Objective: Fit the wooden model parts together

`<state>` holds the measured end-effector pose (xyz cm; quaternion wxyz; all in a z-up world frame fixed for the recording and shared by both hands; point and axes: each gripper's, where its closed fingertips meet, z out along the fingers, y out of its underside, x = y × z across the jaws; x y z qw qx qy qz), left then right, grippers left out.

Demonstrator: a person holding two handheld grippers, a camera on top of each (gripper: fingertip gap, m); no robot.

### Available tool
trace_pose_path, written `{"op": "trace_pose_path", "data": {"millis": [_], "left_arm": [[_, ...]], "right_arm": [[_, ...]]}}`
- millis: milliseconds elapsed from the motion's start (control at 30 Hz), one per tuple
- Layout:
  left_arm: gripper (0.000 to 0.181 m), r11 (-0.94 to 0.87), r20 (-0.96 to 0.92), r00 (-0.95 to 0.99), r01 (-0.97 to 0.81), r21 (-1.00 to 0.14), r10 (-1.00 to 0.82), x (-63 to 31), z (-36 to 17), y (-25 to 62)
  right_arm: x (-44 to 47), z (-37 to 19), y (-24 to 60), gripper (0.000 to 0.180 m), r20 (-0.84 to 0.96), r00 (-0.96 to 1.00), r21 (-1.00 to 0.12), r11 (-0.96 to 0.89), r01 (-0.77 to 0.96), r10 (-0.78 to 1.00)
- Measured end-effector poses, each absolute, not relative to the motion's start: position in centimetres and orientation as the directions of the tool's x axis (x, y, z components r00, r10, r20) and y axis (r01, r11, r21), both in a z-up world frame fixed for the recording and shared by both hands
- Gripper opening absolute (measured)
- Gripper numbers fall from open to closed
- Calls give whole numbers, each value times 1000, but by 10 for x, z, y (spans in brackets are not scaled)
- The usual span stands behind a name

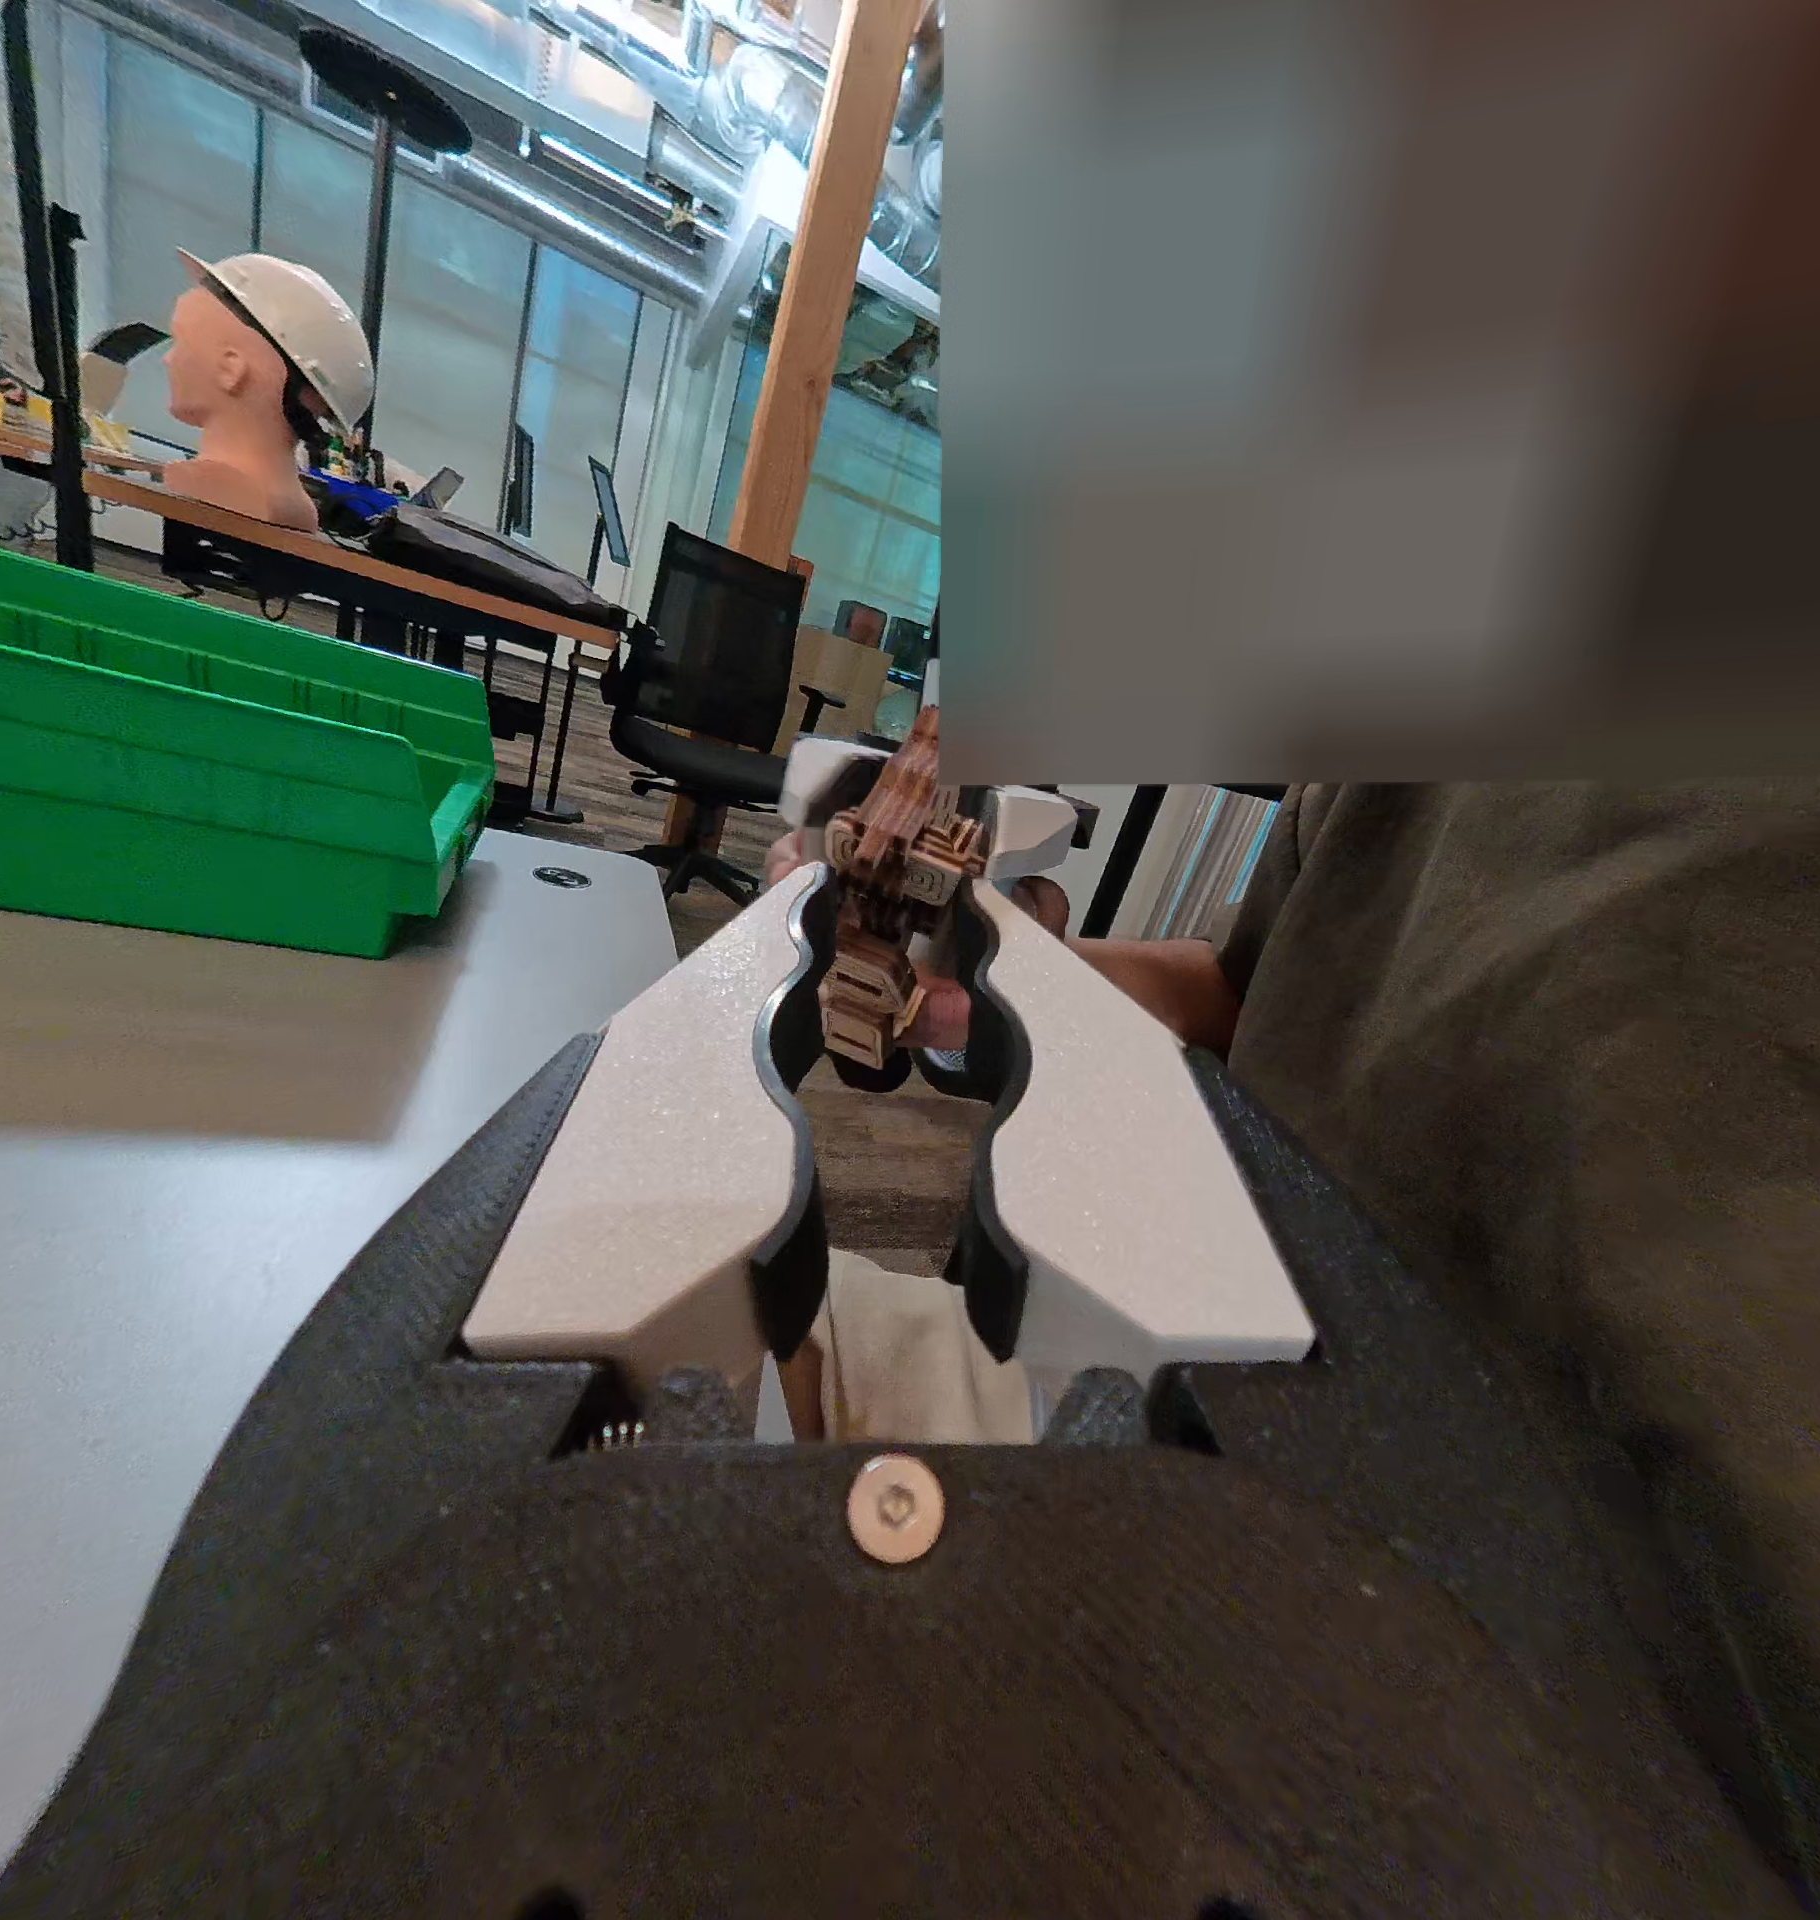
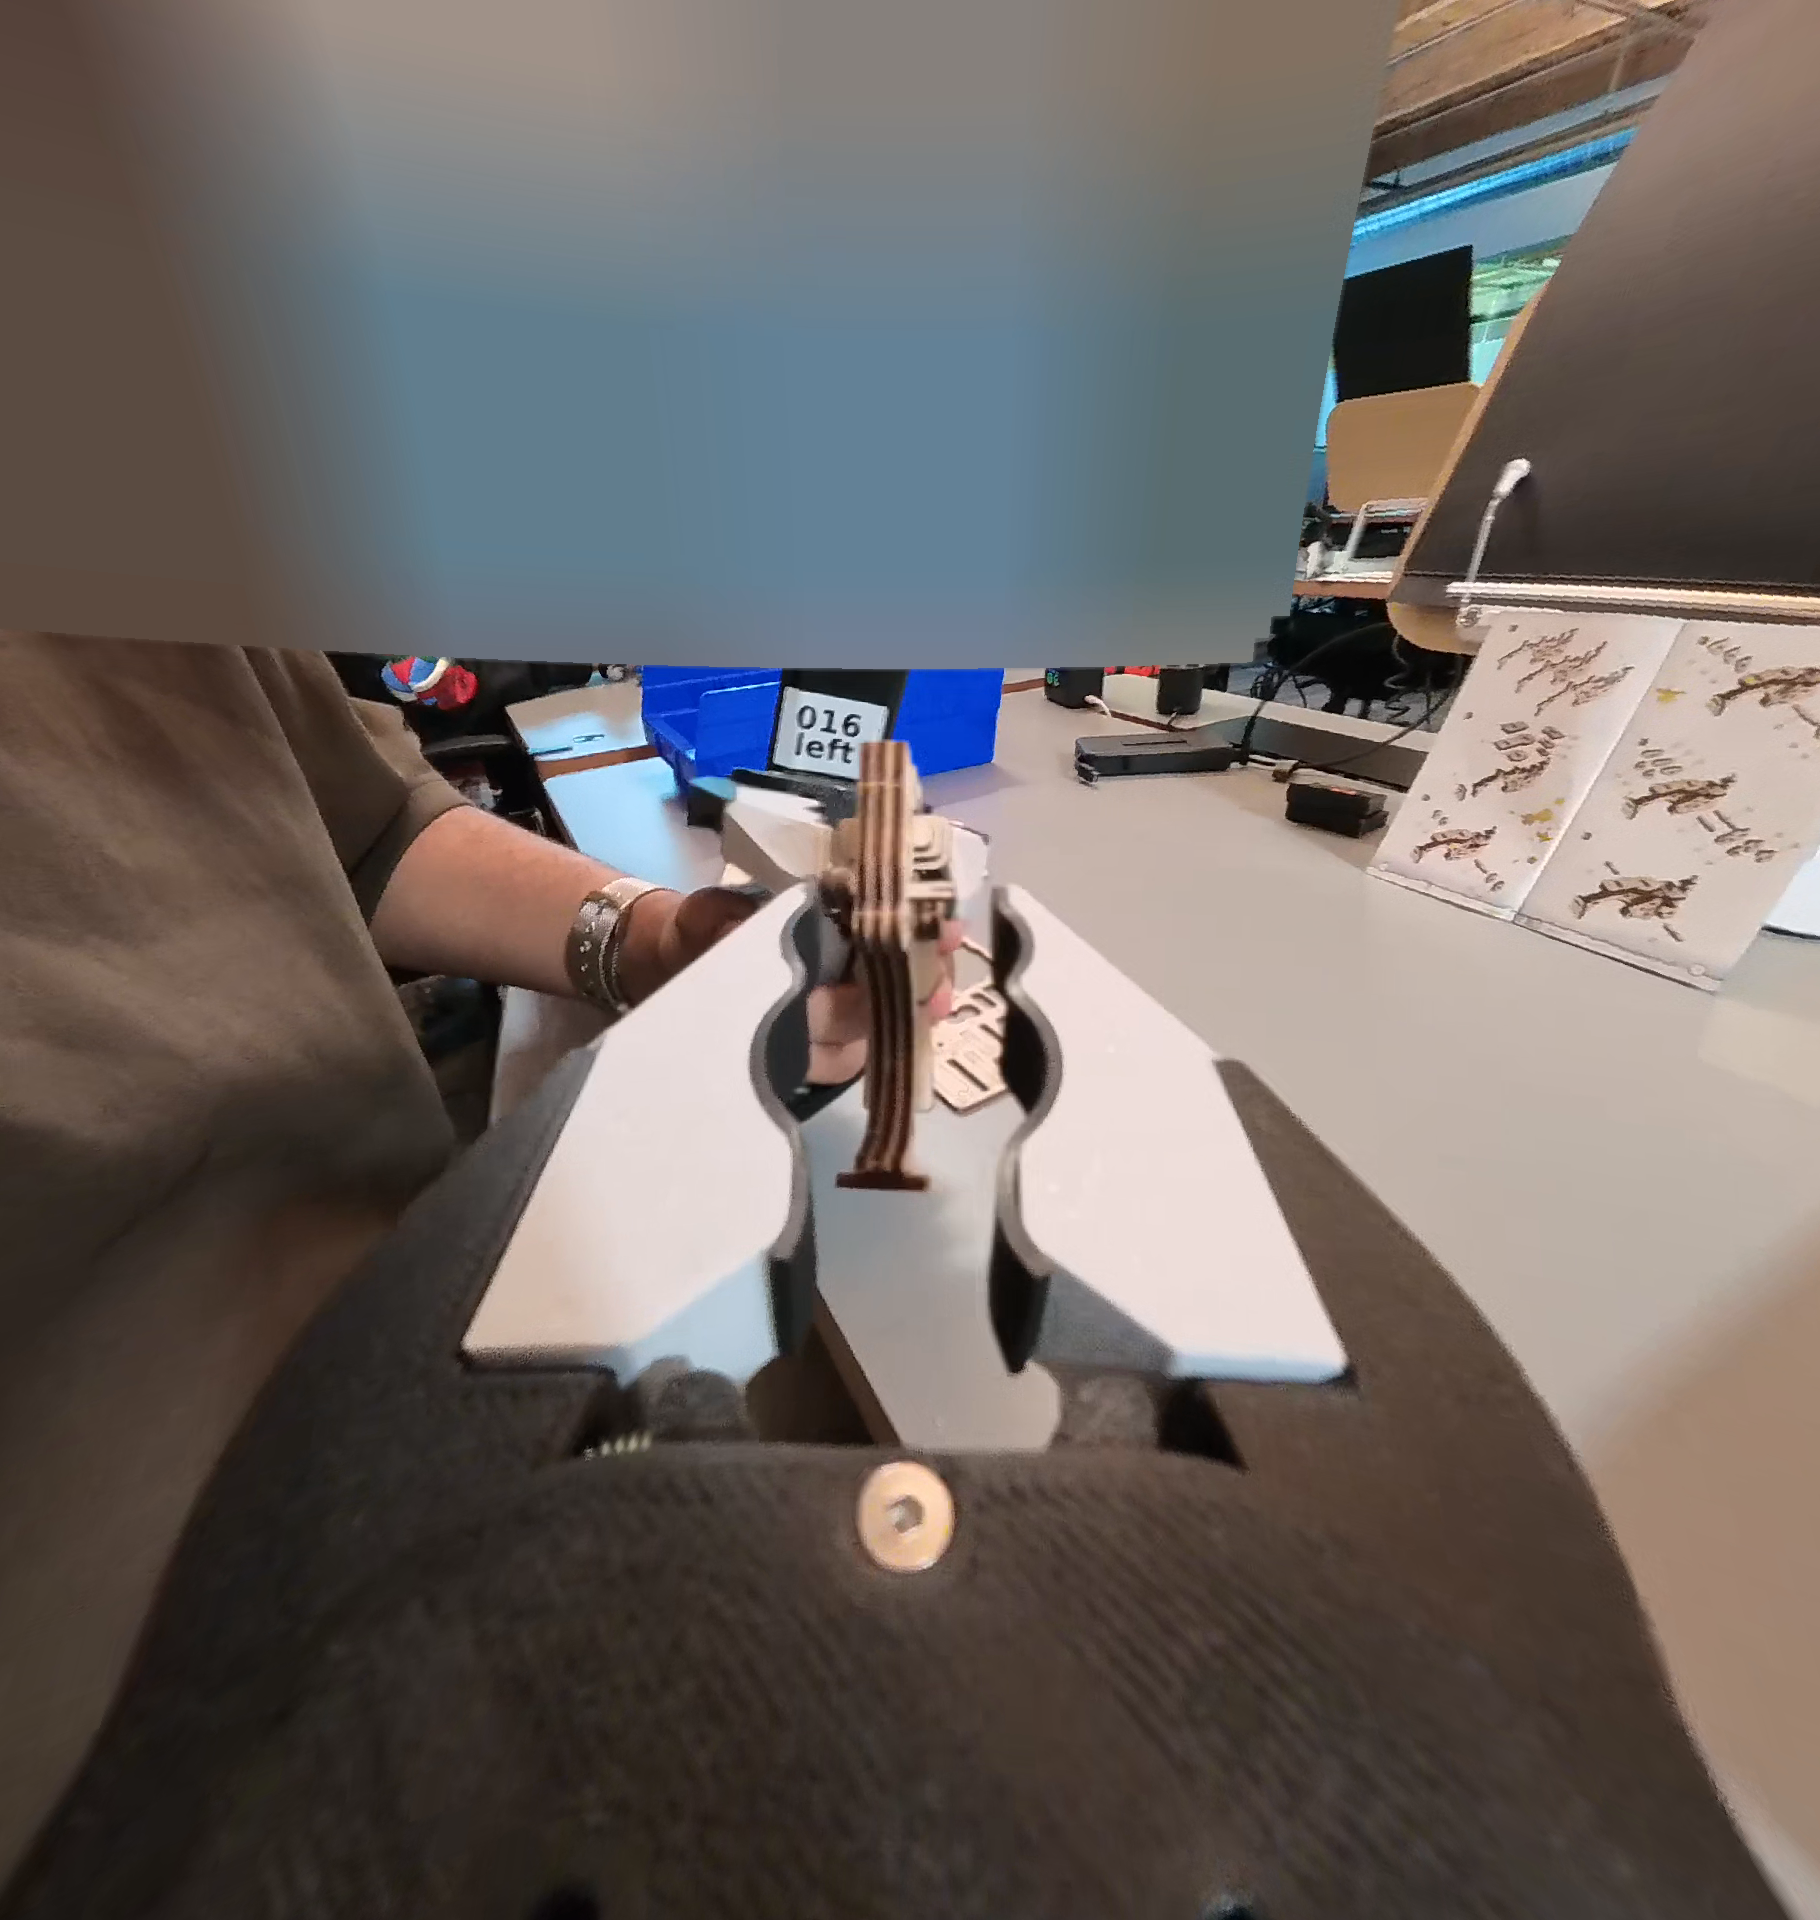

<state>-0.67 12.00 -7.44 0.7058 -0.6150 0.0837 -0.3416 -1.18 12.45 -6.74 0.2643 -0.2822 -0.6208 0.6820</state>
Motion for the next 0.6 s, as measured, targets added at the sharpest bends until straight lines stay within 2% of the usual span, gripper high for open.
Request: {"op": "trace_pose_path", "data": {"millis": [33, 67, 100, 267, 300, 367, 433, 600], "left_arm": [[20, 10, 304, 753, 381, -925, -584, -7, -75, 120], [20, 8, 303, 757, 377, -926, -579, -7, -76, 121], [20, 7, 298, 757, 370, -929, -582, -7, -76, 120], [20, 8, 299, 758, 372, -928, -579, -7, -76, 121], [20, 7, 302, 757, 376, -927, -580, -7, -76, 121], [20, 6, 305, 754, 379, -925, -581, -8, -76, 121], [20, 3, 299, 757, 370, -929, -582, -7, -78, 121], [20, 3, 297, 755, 368, -930, -585, -6, -77, 120]], "right_arm": [[-14, -68, 126, 37, -64, -689, -995, -97, -9, 721], [-14, -68, 127, 34, -64, -693, -995, -97, -8, 718], [-11, -69, 123, 24, -56, -714, -996, -90, -10, 697], [-9, -69, 123, 23, -32, -717, -997, -71, -25, 697], [-10, -68, 123, 24, -40, -713, -997, -80, -22, 700], [-13, -68, 126, 36, -52, -693, -995, -93, -22, 719], [-10, -70, 123, 23, -43, -715, -996, -84, -22, 697], [-8, -69, 123, 23, -29, -722, -998, -65, -23, 692]]}}
